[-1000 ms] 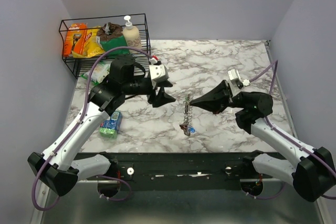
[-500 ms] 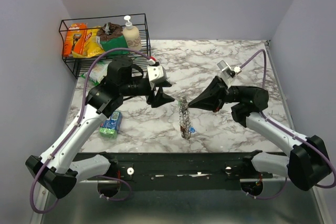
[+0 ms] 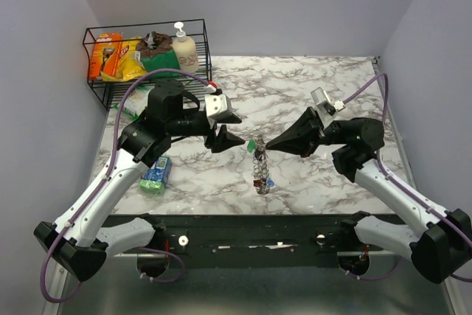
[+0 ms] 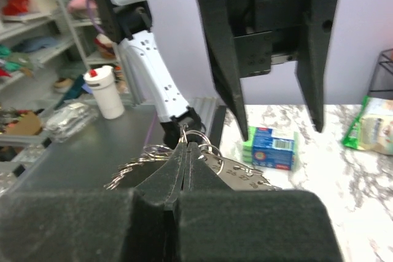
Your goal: Put the keys on the keyring
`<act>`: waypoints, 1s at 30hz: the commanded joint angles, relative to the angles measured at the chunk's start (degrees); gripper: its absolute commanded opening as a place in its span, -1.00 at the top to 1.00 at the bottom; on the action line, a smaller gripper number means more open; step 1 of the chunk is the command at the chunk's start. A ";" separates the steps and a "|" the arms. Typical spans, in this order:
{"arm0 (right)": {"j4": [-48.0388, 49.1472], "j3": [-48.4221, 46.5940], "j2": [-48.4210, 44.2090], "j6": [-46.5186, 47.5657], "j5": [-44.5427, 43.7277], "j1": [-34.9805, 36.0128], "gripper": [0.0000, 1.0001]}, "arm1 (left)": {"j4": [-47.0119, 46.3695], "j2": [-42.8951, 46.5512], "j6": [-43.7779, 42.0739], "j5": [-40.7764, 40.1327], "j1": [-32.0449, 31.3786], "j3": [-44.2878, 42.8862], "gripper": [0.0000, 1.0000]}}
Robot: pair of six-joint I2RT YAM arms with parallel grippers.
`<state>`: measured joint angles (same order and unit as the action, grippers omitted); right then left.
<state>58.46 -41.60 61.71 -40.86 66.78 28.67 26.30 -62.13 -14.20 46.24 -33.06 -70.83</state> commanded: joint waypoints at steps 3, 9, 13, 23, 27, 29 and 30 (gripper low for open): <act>-39.52 -8.31 -6.43 29.06 -9.64 0.16 0.99 | 3.93 -0.45 -1.62 5.88 0.10 -3.70 -0.34; -60.80 -14.38 -5.64 40.33 -15.45 0.16 0.99 | 5.33 -2.29 -1.27 6.06 -0.08 -5.20 -0.33; -68.28 -15.87 -4.06 43.93 -16.95 0.16 0.99 | 6.48 -3.00 -1.54 4.65 -0.69 -6.25 -0.32; -76.82 -17.98 -1.33 47.01 -22.57 0.25 0.99 | 10.60 -6.77 -1.89 -1.49 -3.68 -10.11 -0.25; -78.40 -18.42 -0.72 47.19 -23.01 0.25 0.99 | 13.68 -9.76 -2.24 -5.19 -6.31 -12.40 -0.21; -79.11 -18.42 -0.37 47.54 -23.28 0.25 0.99 | 14.21 -11.25 -1.72 -6.85 -7.72 -13.02 -0.18; -79.37 -18.42 -0.28 47.54 -23.28 0.25 0.99 | 14.04 -11.52 -1.28 -7.04 -8.07 -13.02 -0.16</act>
<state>-18.94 -57.89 61.17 5.48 45.19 28.67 37.01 -71.55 -15.66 43.83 -39.18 -82.02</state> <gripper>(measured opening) 0.012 0.597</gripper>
